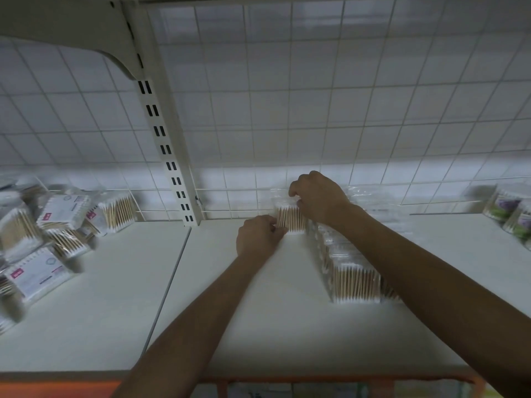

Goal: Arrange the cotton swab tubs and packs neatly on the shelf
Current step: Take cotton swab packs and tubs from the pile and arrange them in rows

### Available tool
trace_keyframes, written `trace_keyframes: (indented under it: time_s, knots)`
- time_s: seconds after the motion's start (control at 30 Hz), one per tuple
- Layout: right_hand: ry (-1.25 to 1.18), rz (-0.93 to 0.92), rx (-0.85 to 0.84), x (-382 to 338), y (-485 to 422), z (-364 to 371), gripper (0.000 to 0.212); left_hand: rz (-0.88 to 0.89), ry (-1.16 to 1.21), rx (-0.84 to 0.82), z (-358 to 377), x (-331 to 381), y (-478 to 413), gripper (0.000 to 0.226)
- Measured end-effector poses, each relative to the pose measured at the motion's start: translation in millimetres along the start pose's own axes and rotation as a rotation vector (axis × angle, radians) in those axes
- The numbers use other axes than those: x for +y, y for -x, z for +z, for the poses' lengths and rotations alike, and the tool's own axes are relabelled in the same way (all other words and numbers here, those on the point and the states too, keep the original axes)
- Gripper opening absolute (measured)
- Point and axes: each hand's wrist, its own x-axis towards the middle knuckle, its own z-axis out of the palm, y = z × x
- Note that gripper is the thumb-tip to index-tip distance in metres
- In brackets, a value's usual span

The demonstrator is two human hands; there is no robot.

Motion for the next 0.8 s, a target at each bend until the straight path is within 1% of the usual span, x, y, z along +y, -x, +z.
trace_keyframes:
  time_s: [0.1, 0.27, 0.37, 0.5, 0.67, 0.8]
  knots:
    - [-0.051, -0.014, 0.034, -12.6, -0.2, -5.1, 0.031, 0.035, -0.025, 0.039, -7.9, -5.1, 1.0, 0.035]
    - [-0.193, -0.101, 0.012, -59.3, -6.6, -9.4, 0.027, 0.066, -0.068, 0.189, -41.7, -24.4, 8.0, 0.03]
    - [-0.228, -0.164, -0.003, -94.7, -12.2, -3.1, 0.025, 0.073, -0.111, 0.264, -69.0, -47.7, 16.4, 0.025]
    - [-0.295, -0.243, -0.03, -141.1, -20.2, 11.3, 0.026, 0.024, -0.213, 0.329, -104.9, -87.4, 30.8, 0.03]
    - [-0.374, -0.323, -0.058, -200.9, -34.3, 24.5, 0.034, -0.032, -0.336, 0.4, -146.5, -137.8, 49.7, 0.037]
    - [-0.388, -0.365, -0.029, -243.5, -51.3, 33.4, 0.037, -0.068, -0.433, 0.437, -178.0, -169.8, 53.4, 0.042]
